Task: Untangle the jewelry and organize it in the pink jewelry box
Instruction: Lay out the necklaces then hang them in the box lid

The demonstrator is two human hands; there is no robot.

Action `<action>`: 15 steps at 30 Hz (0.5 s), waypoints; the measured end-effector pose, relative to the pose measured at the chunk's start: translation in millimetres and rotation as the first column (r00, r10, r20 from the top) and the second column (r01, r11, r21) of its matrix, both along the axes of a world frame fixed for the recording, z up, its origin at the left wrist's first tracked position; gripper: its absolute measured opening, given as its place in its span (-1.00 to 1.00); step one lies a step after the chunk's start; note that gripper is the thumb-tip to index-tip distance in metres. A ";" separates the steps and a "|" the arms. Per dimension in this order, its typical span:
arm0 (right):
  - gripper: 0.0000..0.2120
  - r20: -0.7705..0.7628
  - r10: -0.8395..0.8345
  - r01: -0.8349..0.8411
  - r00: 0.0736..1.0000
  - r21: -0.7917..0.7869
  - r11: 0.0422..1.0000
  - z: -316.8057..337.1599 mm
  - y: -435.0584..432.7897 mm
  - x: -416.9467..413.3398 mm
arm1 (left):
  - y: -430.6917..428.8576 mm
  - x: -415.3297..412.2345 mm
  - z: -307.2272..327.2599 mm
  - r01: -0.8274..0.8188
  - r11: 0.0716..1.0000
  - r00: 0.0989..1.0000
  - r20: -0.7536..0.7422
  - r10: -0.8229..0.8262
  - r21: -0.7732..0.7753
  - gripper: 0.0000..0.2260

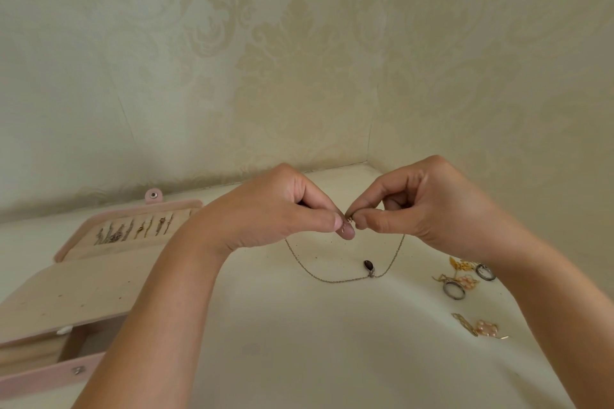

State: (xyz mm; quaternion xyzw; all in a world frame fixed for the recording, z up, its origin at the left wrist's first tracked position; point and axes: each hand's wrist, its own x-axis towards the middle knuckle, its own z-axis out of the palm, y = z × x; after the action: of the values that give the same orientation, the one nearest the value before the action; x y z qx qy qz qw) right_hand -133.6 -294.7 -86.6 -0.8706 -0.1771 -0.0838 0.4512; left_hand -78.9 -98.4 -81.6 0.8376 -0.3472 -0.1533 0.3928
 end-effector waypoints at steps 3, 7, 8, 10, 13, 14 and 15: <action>-0.99 0.009 -0.029 0.029 1.000 0.025 0.999 -0.9 0.7 1.4 | -1.5 1.9 -3.0 -0.001 1.000 0.999 0.043 0.002 -0.026 -0.88; -0.99 0.028 -0.064 0.062 0.998 0.065 0.996 -1.9 0.4 2.5 | -3.7 2.2 -4.0 -0.009 0.994 0.997 0.073 0.017 -0.112 -0.89; -0.98 0.031 -0.073 0.071 0.997 0.072 0.995 -1.7 0.2 2.1 | -4.4 2.0 -4.1 -0.017 0.991 0.996 0.081 0.028 -0.133 -0.91; -0.95 0.035 -0.082 0.079 0.996 0.082 0.994 -1.2 -0.1 1.7 | -6.0 1.5 -4.7 -0.023 0.986 0.995 0.095 0.039 -0.164 -0.91; -0.93 0.048 -0.097 0.094 0.994 0.063 0.994 -0.5 0.8 1.6 | -7.9 0.6 -5.5 -0.023 0.985 0.994 0.101 0.041 -0.171 -0.90; -0.94 0.051 -0.104 0.101 0.993 0.056 0.993 -0.5 1.0 1.4 | -8.5 0.2 -4.9 -0.027 0.985 0.994 0.100 0.045 -0.171 -0.92; -0.95 0.053 -0.110 0.107 0.993 0.049 0.993 -0.5 1.2 1.4 | -8.8 0.1 -4.7 -0.035 0.985 0.993 0.105 0.053 -0.168 -0.89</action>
State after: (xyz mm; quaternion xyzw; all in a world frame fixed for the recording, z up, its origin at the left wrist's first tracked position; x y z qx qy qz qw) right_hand -132.1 -293.4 -87.2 -0.8656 -0.1400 -0.1365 0.4609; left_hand -78.8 -107.2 -86.3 0.8165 -0.3612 -0.0693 0.4450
